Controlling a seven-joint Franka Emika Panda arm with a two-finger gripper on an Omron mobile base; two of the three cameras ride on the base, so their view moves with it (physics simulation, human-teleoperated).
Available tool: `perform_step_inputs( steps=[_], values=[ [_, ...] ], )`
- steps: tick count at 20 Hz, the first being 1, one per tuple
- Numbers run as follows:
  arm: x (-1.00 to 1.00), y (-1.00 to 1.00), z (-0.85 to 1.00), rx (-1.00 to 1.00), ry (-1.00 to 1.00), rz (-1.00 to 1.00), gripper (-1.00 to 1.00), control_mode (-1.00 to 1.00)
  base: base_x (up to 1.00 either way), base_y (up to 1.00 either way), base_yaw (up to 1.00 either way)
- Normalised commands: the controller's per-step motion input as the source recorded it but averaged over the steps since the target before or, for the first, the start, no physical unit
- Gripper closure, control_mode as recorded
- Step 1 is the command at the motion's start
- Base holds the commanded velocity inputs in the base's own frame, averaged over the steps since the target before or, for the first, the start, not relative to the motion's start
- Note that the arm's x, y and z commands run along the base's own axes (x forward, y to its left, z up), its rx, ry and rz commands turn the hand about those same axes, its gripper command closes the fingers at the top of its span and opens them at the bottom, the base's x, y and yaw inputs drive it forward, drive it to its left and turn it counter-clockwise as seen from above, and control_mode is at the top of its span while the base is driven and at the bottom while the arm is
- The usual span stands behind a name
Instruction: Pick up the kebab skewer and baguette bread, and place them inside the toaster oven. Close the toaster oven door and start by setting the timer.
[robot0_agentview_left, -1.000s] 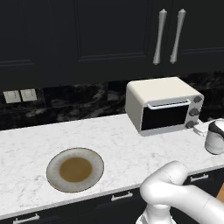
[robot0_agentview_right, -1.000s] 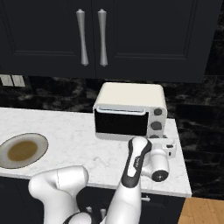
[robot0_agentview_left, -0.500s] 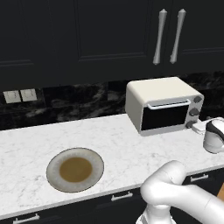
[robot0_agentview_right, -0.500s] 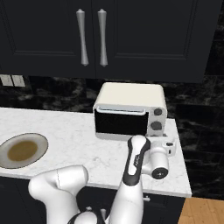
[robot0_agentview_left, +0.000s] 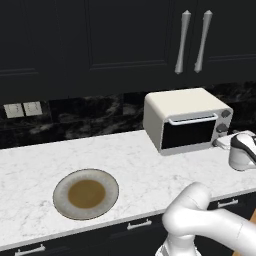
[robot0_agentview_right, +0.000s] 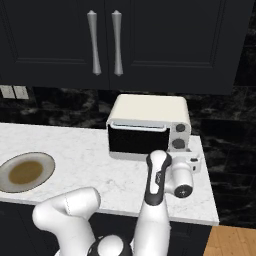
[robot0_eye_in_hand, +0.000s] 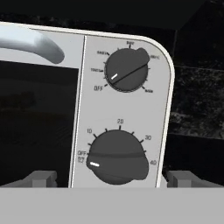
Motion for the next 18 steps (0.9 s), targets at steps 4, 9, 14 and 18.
perform_step_inputs(
  steps=[4,9,14,18],
  values=[
    [0.17,0.0,-0.01,0.0,0.0,-0.01,-1.0,-1.0,0.0,0.0,0.0],
    [0.25,0.0,0.0,0.01,0.0,-0.05,-1.0,-1.0,0.0,0.0,0.0],
    [0.21,0.0,-0.01,0.01,0.0,-0.05,-1.0,-1.0,0.0,0.0,0.0],
    [0.01,0.0,0.0,0.01,0.0,0.0,-1.0,-1.0,0.0,0.0,0.0]
  ],
)
